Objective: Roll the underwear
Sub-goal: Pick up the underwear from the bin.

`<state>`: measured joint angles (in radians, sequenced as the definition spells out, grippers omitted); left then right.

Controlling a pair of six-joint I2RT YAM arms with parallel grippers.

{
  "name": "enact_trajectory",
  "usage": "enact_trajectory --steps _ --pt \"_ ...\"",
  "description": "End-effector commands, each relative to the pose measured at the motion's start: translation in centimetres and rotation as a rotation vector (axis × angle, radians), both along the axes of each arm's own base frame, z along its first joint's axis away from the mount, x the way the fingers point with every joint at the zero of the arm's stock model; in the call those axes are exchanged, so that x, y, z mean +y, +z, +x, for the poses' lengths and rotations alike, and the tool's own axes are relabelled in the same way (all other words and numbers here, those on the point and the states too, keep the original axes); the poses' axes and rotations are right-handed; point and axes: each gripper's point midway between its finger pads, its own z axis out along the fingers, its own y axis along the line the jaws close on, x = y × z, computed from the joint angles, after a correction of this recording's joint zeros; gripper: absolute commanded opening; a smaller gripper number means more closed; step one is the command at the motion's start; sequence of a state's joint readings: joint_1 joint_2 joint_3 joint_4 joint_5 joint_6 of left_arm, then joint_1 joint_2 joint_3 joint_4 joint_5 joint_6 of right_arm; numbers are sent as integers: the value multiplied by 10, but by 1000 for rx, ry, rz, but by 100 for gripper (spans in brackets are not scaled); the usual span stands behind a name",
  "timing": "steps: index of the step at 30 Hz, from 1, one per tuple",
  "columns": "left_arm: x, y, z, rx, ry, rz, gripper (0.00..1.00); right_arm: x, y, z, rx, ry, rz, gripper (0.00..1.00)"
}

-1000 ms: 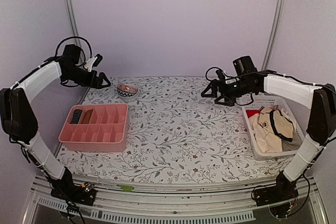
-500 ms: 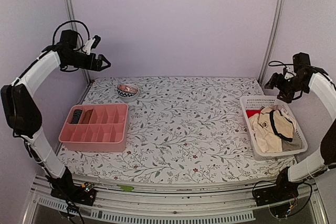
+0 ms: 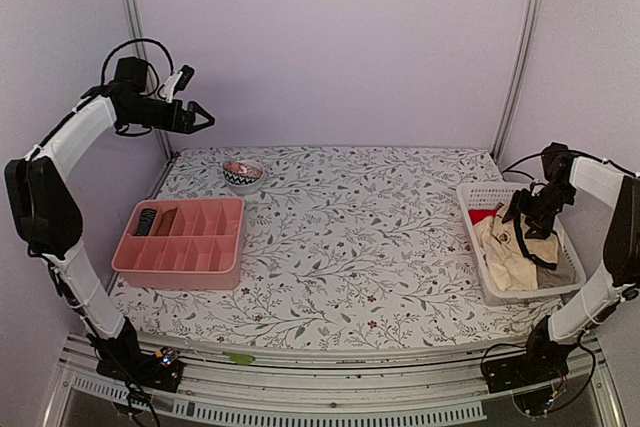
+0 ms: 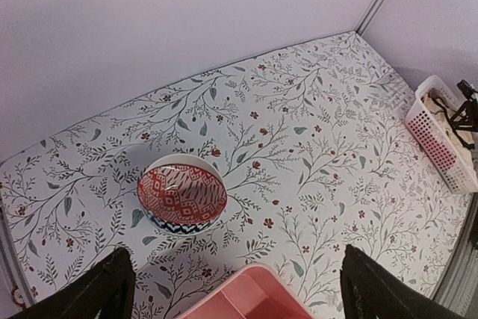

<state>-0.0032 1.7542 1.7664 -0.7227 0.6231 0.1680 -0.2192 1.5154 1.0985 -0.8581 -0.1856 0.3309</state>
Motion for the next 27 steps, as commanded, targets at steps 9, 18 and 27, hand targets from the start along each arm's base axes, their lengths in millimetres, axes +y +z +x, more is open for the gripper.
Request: enact_trajectory --steps 9,18,27 --pt "-2 15 -13 -31 -34 -15 96 -22 1 58 -83 64 -90 67" --pt "-3 16 -14 -35 -43 -11 96 -5 17 89 -182 112 16 29" --pt "-2 20 -6 -47 -42 -3 96 13 68 101 -317 165 102 0"
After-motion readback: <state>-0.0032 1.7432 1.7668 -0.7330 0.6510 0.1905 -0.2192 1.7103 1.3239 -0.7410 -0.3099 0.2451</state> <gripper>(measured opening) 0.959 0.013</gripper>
